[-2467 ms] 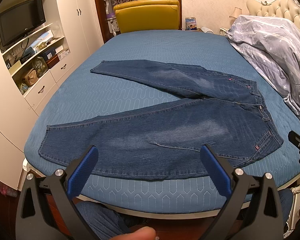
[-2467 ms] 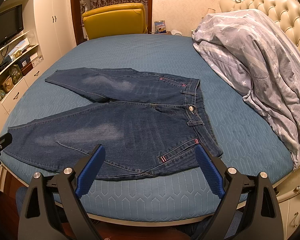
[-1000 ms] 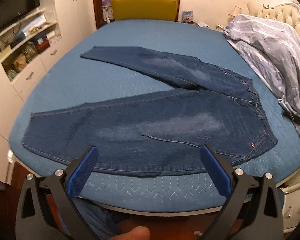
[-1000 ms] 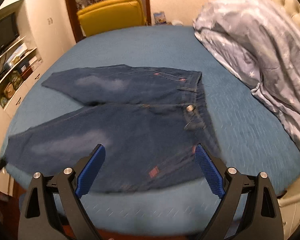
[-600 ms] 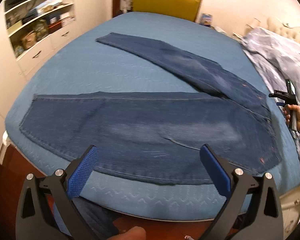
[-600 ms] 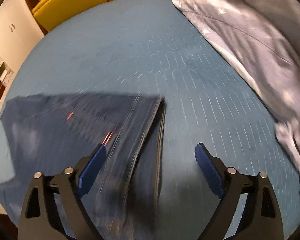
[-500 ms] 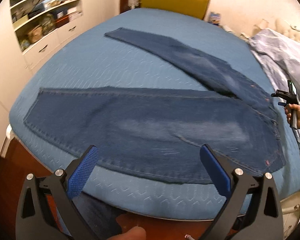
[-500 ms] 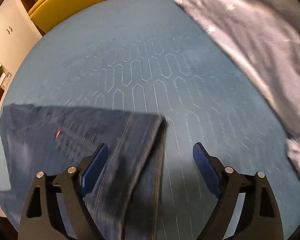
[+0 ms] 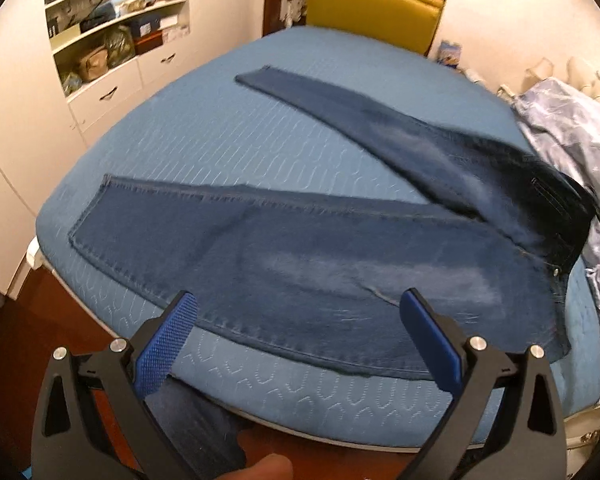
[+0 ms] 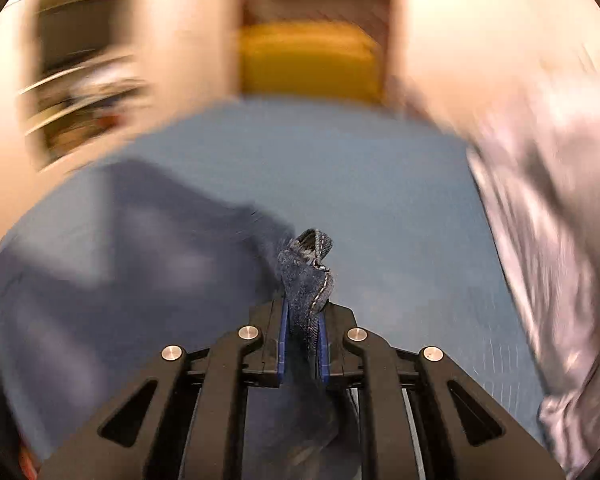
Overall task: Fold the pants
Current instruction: 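Grasp the jeans waistband with the right tool while the left tool grasps a leg hem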
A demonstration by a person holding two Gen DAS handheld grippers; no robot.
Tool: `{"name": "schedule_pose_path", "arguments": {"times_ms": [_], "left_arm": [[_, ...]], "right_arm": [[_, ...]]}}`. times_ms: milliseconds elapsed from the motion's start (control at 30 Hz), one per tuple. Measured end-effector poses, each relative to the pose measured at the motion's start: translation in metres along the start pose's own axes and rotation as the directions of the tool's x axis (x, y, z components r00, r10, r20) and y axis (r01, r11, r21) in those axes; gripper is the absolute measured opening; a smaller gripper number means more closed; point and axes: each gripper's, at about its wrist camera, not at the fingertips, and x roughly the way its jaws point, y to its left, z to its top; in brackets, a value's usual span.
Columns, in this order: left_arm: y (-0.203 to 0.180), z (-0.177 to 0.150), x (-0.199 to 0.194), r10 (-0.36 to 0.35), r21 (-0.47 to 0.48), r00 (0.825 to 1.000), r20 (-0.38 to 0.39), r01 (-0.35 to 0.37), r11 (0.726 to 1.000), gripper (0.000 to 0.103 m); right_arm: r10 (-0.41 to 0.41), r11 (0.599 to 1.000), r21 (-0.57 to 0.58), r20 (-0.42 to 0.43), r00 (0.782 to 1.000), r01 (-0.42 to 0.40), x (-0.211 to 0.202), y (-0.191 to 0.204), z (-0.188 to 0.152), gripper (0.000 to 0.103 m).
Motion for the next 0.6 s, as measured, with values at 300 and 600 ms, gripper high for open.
{"name": "schedule_pose_path", "arguments": {"times_ms": [300, 600], "left_arm": [[0.034, -0.012, 0.019, -0.12, -0.095, 0.992, -0.027, 0.117, 0.989, 0.101], [0.141, 0.039, 0.108, -0.3, -0.364, 0.953, 0.046, 0.295, 0.883, 0.087]], "right_arm": [[0.097, 0.968, 0.247, -0.211, 0.973, -0.043, -0.068, 0.046, -0.184, 0.011], [0.026, 0.917, 0.395, -0.182, 0.983, 0.049, -0.047, 0.011, -0.151, 0.012]]}}
